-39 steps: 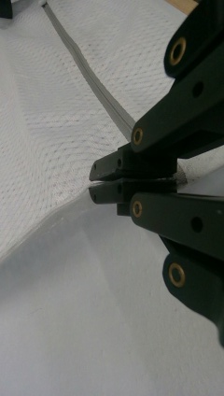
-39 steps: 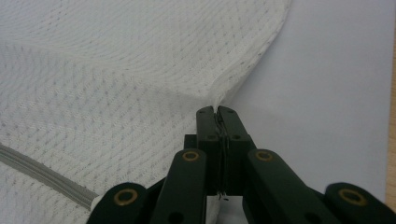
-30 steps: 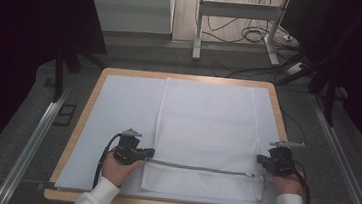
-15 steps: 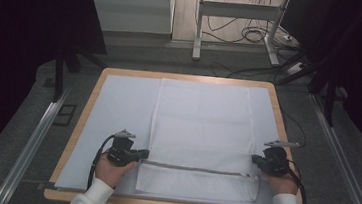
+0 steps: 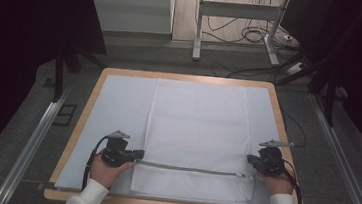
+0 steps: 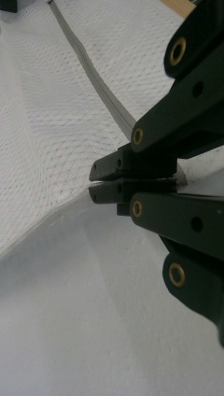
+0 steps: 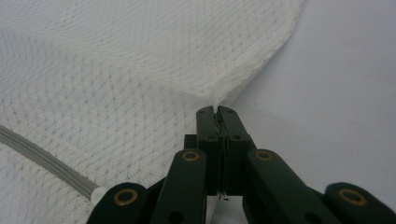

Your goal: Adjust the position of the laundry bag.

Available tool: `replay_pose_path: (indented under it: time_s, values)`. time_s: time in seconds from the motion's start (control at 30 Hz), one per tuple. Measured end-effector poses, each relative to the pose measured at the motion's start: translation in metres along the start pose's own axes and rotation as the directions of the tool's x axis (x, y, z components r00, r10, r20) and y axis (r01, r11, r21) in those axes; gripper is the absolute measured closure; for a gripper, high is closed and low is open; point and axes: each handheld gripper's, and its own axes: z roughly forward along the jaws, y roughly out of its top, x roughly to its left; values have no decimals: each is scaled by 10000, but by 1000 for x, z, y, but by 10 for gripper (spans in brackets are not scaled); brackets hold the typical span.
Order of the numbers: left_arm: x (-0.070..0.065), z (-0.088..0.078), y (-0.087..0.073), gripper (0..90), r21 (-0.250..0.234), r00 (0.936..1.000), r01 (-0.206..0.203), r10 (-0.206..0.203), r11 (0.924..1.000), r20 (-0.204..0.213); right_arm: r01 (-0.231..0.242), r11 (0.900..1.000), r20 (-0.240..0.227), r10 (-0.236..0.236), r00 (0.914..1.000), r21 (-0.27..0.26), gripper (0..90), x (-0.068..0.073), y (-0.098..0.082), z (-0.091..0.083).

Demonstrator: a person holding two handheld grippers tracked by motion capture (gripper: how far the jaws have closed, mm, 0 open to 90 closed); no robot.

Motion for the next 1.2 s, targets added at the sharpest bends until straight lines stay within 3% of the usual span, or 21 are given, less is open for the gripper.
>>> replay_pose_path:
  time_s: [0.6, 1.2]
  values:
    - [13, -12, -7, 885, -37, 9997, 128, -129, 9999, -209, 203, 9998, -152, -204, 9997, -69, 873, 17, 7, 10]
    - [30, -24, -16, 884, -109, 9980, 470, -474, 9988, -412, 701, 9975, -427, -701, 9966, -19, 872, 39, 12, 20]
